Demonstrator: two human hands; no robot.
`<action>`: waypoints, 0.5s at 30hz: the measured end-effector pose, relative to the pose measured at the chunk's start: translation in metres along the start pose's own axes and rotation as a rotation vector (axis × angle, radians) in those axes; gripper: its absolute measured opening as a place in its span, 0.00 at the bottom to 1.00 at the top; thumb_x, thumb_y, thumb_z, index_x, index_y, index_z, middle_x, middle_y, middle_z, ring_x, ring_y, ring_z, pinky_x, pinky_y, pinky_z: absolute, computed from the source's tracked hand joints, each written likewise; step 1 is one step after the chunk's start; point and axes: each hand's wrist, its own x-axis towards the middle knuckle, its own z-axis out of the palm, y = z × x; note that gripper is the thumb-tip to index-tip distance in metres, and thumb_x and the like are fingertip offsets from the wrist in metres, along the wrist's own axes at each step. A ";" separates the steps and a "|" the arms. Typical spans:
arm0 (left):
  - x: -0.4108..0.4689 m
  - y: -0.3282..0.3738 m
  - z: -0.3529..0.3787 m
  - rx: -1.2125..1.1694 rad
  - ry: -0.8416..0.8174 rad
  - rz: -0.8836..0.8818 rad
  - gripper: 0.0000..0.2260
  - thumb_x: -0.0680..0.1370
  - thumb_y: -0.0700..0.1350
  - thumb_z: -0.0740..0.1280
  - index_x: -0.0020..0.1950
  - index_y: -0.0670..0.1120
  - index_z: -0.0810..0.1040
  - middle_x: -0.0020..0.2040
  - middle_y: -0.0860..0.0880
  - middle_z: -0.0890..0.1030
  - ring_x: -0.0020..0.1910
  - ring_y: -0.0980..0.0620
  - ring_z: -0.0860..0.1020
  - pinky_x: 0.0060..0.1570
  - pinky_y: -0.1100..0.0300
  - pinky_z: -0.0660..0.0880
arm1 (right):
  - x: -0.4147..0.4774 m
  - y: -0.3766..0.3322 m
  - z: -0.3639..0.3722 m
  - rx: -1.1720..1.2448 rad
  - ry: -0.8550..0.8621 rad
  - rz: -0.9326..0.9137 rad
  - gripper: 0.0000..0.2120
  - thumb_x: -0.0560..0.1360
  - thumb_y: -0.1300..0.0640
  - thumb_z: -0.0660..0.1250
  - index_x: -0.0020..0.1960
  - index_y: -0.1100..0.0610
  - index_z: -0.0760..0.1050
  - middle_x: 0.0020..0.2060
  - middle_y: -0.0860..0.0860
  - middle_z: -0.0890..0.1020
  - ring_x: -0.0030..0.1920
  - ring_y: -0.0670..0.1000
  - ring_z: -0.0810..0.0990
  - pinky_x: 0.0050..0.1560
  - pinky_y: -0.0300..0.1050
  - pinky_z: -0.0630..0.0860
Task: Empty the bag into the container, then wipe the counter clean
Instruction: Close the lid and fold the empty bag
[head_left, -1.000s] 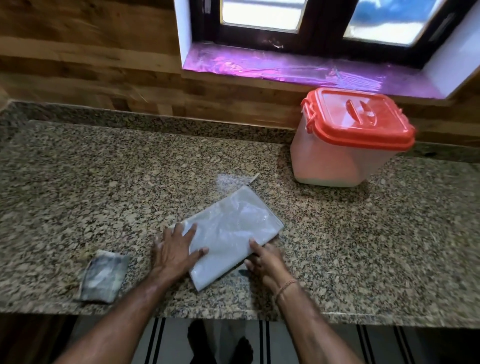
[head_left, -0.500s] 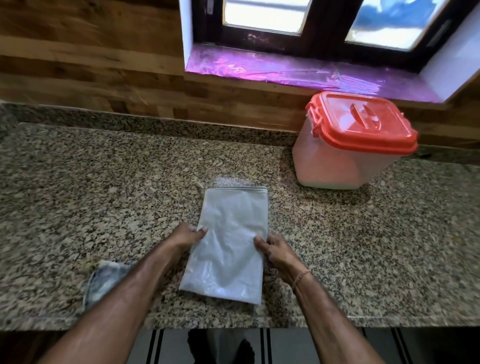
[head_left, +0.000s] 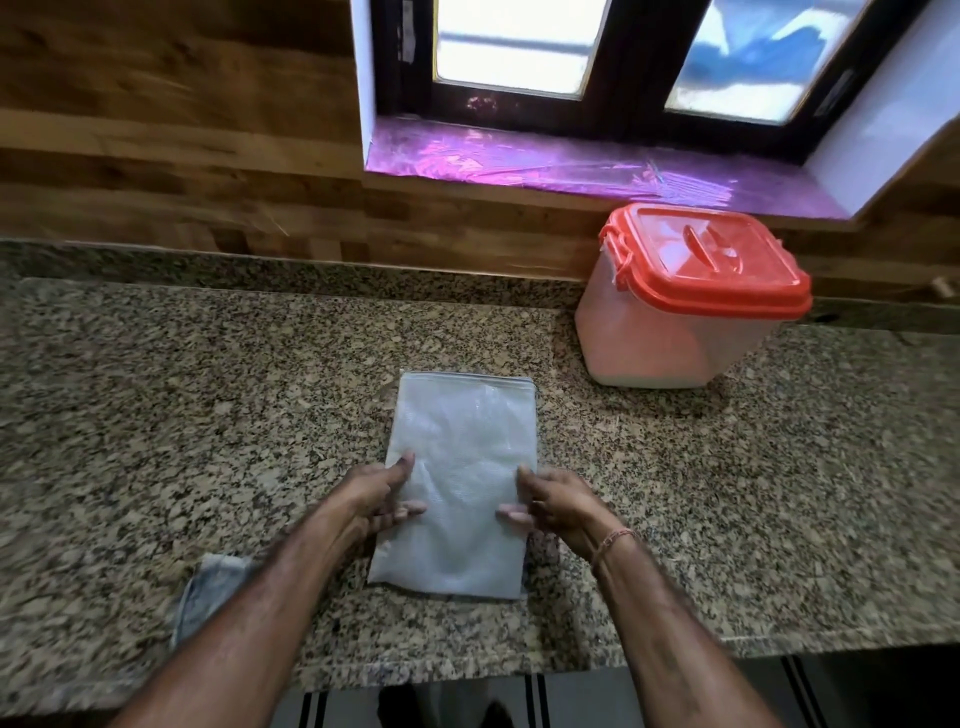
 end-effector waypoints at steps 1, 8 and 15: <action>-0.003 0.002 0.003 -0.042 0.001 0.027 0.21 0.76 0.55 0.73 0.55 0.39 0.74 0.39 0.38 0.85 0.27 0.49 0.83 0.22 0.60 0.77 | 0.000 -0.003 0.004 0.038 0.029 -0.029 0.12 0.78 0.53 0.71 0.49 0.62 0.75 0.40 0.60 0.81 0.37 0.57 0.86 0.35 0.46 0.85; -0.002 0.025 0.013 -0.067 0.188 0.358 0.19 0.78 0.55 0.72 0.52 0.38 0.81 0.43 0.38 0.87 0.32 0.47 0.84 0.27 0.59 0.79 | -0.003 -0.035 0.030 -0.018 0.240 -0.352 0.20 0.78 0.46 0.69 0.39 0.63 0.74 0.42 0.60 0.85 0.40 0.55 0.87 0.38 0.44 0.85; 0.015 -0.050 0.007 0.012 0.327 0.175 0.08 0.74 0.42 0.78 0.43 0.40 0.81 0.41 0.41 0.85 0.39 0.45 0.81 0.39 0.57 0.77 | 0.019 0.030 0.011 -0.339 0.462 -0.156 0.19 0.71 0.45 0.78 0.37 0.59 0.77 0.41 0.56 0.85 0.42 0.56 0.85 0.41 0.54 0.85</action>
